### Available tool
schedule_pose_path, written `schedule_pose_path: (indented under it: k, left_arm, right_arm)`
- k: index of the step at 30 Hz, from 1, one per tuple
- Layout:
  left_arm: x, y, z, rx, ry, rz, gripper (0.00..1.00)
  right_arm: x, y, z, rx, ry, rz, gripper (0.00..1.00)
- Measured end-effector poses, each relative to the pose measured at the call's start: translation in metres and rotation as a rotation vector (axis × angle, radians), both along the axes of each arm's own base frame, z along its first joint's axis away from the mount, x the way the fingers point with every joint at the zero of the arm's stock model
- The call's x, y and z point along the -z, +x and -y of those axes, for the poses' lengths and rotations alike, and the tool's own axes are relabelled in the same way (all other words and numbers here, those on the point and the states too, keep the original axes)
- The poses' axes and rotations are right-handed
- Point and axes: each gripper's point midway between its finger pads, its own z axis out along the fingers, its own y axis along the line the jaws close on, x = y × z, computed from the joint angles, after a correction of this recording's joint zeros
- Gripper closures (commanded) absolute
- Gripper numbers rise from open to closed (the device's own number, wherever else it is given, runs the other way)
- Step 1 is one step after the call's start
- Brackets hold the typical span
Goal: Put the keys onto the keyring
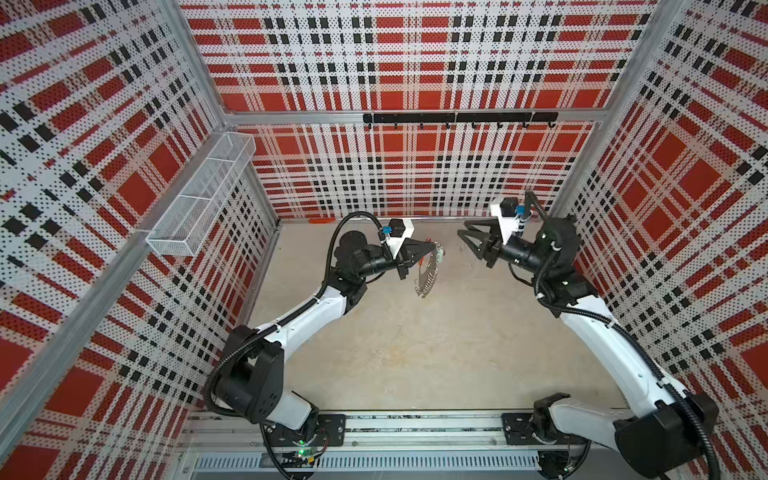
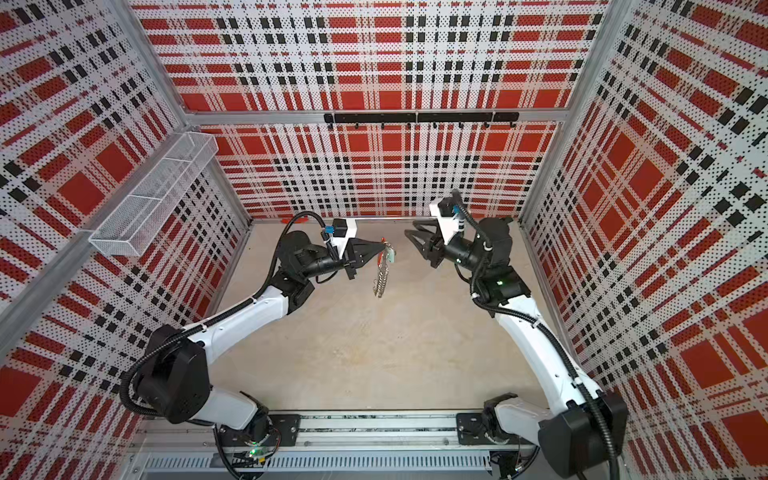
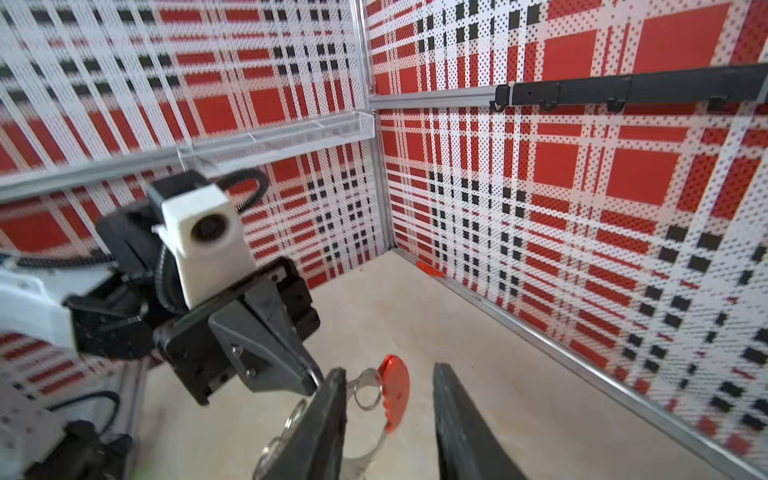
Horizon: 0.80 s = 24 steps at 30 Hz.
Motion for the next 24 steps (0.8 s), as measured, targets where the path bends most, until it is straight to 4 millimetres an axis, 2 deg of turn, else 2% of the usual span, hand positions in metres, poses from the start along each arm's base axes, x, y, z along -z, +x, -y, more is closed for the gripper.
schedule_pose_path:
  k: [8,17,24]
  left_arm:
    - [-0.023,-0.004,-0.002,0.005,-0.109,-0.032,1.0]
    - [-0.031,-0.004,-0.004,0.014,-0.158,-0.086,1.0]
    - [-0.035,-0.005,-0.005,0.016,-0.177,-0.094,1.0]
  right_arm:
    - [0.018,-0.003,-0.021,-0.211,0.177,-0.206,0.56]
    - [0.006,-0.02,-0.03,-0.315,0.224,-0.199,0.56]
    - [0.007,-0.026,-0.038,-0.351,0.219,-0.196,0.56]
